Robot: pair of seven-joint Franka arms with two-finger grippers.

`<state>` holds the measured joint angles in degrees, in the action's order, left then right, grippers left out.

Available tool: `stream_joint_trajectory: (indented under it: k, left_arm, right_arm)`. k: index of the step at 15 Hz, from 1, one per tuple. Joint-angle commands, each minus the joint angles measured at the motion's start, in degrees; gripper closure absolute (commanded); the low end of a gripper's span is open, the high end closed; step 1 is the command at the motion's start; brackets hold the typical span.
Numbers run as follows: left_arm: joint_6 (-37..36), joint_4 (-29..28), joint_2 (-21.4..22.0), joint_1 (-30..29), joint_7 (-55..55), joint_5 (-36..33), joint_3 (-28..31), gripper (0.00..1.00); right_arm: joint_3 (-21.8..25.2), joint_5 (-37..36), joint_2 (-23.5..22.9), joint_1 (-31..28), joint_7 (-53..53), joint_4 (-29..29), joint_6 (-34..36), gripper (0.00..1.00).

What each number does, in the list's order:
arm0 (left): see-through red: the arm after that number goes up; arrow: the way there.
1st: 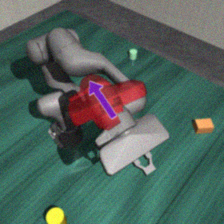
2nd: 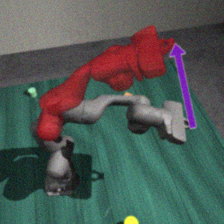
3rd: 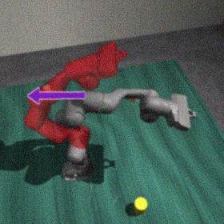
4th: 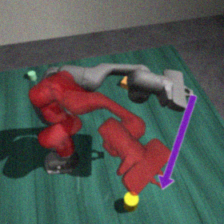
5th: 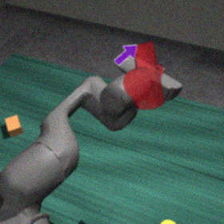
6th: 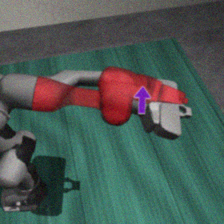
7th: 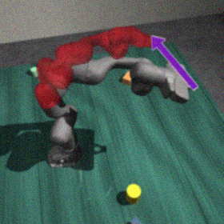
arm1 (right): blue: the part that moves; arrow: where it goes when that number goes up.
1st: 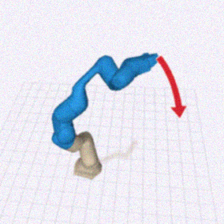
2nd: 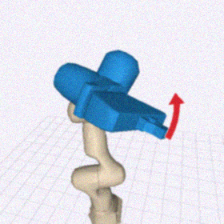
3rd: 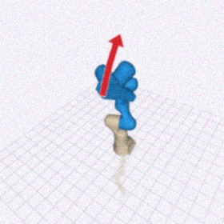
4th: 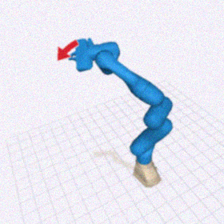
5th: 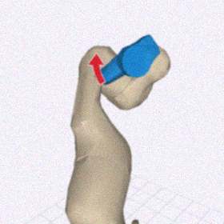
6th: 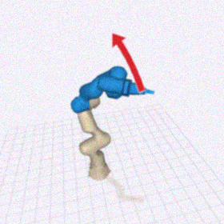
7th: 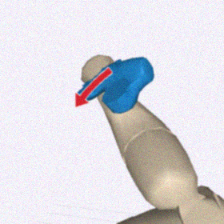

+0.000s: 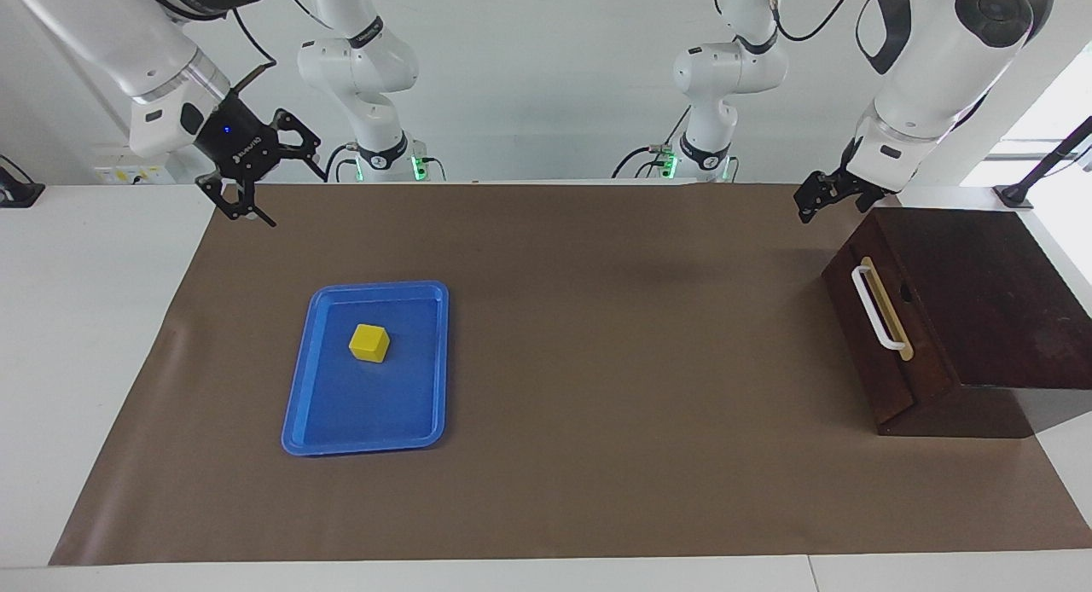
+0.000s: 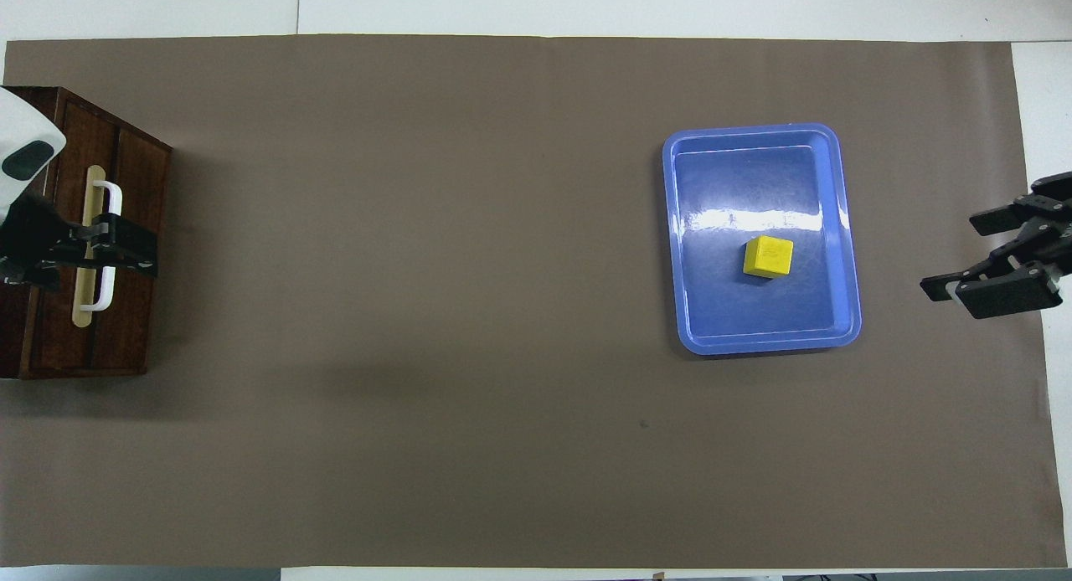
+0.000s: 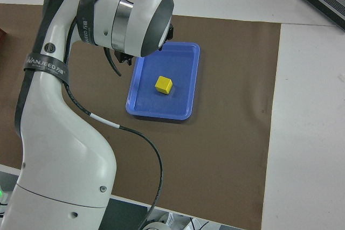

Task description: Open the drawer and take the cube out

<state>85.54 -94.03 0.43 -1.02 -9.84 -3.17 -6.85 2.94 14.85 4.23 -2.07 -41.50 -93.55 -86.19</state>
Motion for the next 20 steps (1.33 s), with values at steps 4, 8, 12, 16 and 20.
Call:
stream_joint_trajectory:
  k: [4, 8, 12, 16, 20]
  left_arm:
    - [1.38, 0.6, 0.36, 0.05, 3.24, 0.45, 0.69, 0.0]
    - [2.35, 0.6, 0.36, -0.04, 6.41, 0.8, 0.7, 0.0]
    - [2.61, 0.43, 0.36, -0.12, 7.81, 2.03, 0.7, 0.0]
    - [3.49, 0.43, 0.36, -0.12, 7.9, 2.03, 0.52, 0.0]
    - [4.89, 0.6, 0.36, -0.03, 7.81, 1.68, 0.43, 0.0]
  right_arm:
    - [-0.14, -12.57, -0.45, 2.24, 18.82, 3.99, 2.69, 0.0]
    - [0.13, -13.01, 0.08, 1.89, 30.13, 4.78, 7.06, 0.0]
    - [0.04, -13.53, 2.71, 1.98, 39.64, 5.04, 14.27, 0.0]
    - [-0.92, -18.28, 4.39, 1.72, 40.89, 1.54, 10.2, 0.0]
    - [-0.92, -18.28, 2.37, 0.92, 40.89, 0.04, 1.21, 0.0]
